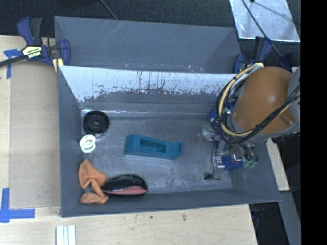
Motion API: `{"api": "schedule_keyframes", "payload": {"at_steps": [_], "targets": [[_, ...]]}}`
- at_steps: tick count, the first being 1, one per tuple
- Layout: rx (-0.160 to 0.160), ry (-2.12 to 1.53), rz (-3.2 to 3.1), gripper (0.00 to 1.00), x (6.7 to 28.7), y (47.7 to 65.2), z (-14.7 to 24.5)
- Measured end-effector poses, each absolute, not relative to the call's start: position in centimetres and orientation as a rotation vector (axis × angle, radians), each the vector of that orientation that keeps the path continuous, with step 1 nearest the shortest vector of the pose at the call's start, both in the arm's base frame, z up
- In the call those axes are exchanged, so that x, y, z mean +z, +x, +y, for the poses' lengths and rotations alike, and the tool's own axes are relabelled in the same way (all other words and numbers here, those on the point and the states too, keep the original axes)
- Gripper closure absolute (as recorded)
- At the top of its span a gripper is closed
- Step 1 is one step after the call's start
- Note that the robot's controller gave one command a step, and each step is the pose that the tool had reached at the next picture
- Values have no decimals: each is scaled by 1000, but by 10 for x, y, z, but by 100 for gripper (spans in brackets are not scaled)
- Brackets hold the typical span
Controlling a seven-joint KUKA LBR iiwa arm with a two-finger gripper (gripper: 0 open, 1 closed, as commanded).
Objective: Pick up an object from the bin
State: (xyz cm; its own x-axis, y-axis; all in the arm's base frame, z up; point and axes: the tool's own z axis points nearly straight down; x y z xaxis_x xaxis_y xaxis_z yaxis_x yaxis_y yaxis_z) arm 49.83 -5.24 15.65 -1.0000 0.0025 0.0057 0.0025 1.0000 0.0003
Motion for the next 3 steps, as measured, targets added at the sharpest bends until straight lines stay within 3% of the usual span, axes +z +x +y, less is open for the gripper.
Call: {"api": "schedule_keyframes", "payload": {"at_steps": [1,2,3], "targets": [[1,-1,-3144,0,161,500,-52],[3,69,-3153,0,115,544,-20],[-1,42,-3144,0,88,532,-3]]}}
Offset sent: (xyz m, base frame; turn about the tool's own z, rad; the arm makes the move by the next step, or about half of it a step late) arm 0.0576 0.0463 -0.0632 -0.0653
